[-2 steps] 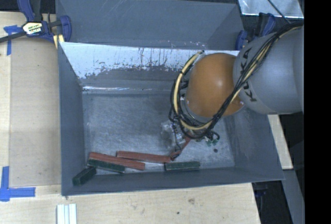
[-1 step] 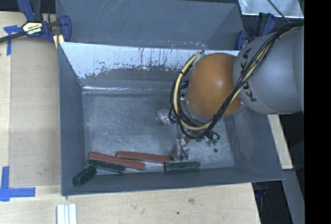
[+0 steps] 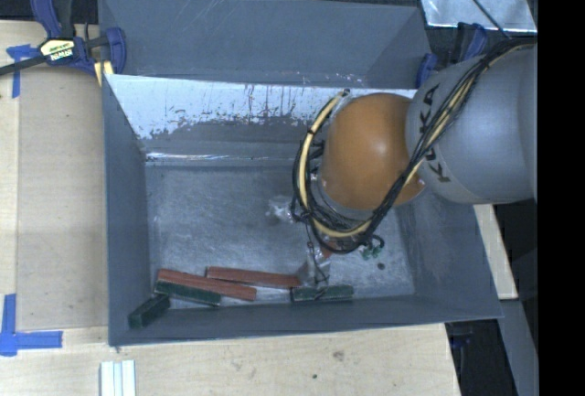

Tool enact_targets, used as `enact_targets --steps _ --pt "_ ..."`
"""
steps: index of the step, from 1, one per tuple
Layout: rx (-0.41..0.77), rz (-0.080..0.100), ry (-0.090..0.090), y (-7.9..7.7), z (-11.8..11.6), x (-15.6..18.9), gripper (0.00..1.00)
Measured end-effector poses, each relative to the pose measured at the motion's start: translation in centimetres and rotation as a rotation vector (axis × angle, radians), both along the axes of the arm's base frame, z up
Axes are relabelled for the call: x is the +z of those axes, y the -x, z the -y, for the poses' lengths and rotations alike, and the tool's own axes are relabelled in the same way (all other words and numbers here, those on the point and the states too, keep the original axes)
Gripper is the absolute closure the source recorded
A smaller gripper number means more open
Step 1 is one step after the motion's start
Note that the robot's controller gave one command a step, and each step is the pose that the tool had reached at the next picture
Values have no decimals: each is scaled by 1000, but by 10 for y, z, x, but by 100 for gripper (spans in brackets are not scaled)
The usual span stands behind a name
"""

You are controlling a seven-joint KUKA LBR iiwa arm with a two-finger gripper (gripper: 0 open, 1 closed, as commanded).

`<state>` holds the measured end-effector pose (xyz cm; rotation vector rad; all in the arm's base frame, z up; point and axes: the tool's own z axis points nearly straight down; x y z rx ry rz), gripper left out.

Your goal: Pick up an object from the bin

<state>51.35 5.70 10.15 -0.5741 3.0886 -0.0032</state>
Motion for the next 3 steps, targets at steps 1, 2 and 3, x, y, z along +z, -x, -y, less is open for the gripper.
enact_targets --steps 1,2,3 --pt "126 6 -6 12 -44 30 0" --pt "-1 4 -3 16 -34 -1 0" --pt "-28 4 -4 21 -49 -31 100"
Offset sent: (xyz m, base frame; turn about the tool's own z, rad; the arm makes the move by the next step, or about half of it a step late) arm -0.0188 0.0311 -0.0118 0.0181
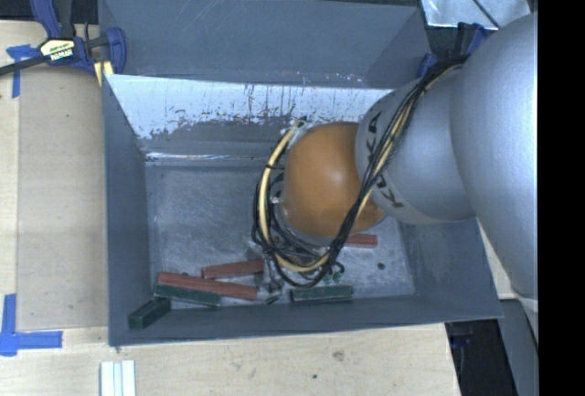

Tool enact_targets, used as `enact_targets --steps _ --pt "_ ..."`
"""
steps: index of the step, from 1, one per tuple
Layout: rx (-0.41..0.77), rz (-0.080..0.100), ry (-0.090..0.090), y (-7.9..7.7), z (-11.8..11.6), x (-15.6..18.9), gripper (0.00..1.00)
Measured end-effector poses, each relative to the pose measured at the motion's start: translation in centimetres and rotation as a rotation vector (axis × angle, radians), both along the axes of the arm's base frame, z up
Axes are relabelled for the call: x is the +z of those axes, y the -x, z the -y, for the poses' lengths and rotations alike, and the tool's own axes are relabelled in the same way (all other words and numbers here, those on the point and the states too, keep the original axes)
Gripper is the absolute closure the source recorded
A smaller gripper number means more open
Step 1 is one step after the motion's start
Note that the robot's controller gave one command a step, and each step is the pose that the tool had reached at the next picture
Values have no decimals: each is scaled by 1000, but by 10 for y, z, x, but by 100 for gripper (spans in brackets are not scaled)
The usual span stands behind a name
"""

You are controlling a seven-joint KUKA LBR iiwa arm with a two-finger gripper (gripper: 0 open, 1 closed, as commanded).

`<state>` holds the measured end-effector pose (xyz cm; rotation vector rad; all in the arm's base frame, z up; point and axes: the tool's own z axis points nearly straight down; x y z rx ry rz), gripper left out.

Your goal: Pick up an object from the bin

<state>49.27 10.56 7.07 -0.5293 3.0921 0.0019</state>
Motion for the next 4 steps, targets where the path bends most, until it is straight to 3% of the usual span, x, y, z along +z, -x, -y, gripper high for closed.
enact_targets --steps 1,2,3,4 --pt "0 0 0 0 0 0 100" --pt "53 0 1 -11 -26 150 100" --pt "54 -1 1 -11 -26 150 0" --pt "54 -1 1 -11 -26 150 0"
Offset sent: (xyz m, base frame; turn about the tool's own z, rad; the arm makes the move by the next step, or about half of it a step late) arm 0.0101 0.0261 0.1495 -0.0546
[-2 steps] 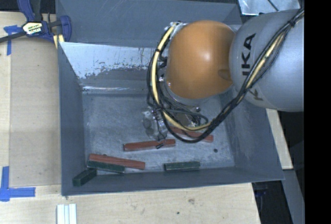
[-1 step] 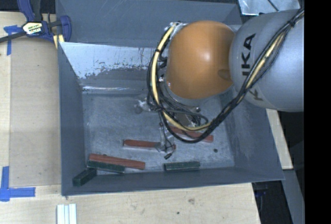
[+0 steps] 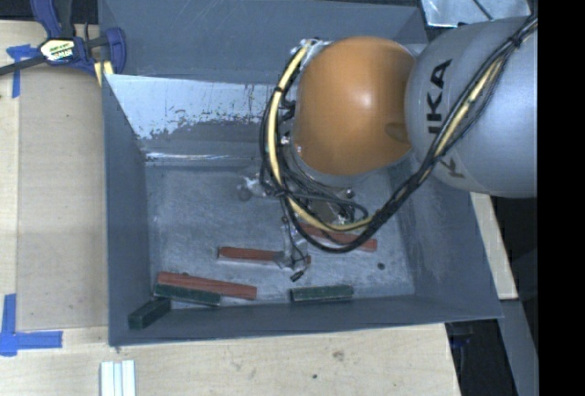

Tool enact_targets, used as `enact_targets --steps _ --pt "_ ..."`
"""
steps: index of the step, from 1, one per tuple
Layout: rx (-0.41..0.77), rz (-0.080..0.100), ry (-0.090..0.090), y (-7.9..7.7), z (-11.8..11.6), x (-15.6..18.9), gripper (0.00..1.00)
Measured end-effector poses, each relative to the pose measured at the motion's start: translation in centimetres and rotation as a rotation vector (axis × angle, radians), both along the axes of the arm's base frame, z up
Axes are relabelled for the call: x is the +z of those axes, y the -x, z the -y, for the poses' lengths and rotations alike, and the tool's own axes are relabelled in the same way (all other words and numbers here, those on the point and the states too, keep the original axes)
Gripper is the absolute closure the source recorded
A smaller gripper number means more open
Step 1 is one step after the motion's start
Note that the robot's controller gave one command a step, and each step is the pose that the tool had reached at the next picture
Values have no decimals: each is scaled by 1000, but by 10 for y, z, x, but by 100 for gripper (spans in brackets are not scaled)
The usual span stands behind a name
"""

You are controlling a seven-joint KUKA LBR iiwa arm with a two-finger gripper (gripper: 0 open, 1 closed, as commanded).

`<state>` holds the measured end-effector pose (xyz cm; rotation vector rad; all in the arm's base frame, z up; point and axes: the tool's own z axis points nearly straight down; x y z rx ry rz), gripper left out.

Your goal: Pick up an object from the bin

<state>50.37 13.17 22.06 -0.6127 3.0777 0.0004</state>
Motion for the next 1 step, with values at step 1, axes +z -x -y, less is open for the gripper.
enact_targets --steps 1 --pt "-22 6 -2 -1 21 -55 0"
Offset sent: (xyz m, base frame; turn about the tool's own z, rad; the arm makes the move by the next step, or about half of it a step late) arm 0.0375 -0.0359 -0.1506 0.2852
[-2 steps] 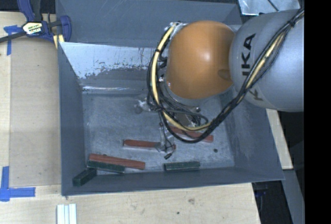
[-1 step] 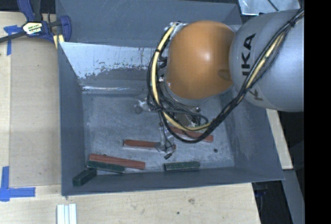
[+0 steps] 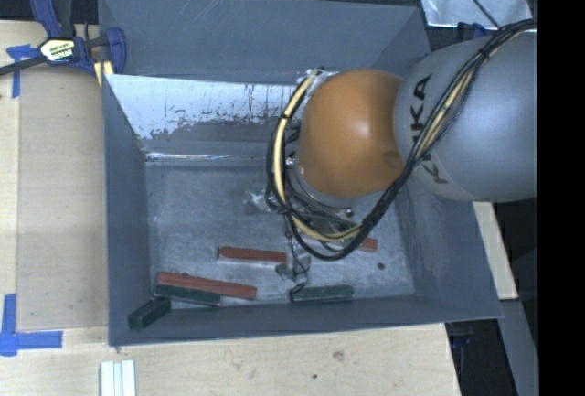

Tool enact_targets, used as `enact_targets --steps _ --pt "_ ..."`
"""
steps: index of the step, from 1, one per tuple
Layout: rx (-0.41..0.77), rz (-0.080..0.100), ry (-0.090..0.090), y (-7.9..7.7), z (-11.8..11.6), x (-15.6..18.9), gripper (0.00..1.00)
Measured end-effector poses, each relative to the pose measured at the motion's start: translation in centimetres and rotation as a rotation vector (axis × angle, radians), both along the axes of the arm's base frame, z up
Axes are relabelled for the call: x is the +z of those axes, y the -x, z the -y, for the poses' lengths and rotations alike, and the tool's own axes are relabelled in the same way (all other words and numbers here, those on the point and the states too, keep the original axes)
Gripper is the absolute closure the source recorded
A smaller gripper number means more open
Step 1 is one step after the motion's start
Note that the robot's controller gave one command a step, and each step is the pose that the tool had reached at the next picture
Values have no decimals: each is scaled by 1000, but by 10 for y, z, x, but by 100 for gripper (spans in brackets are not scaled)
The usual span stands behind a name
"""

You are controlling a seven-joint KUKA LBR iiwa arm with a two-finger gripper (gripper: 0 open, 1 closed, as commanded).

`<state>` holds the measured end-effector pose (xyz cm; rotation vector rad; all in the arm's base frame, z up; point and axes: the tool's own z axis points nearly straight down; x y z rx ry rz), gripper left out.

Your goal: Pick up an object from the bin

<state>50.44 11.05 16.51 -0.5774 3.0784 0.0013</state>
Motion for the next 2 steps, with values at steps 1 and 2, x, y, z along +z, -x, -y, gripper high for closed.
enact_targets --steps 1,2 --pt "-263 -6 0 -39 15 -93 100" --pt "-263 -8 1 -38 15 -95 0"
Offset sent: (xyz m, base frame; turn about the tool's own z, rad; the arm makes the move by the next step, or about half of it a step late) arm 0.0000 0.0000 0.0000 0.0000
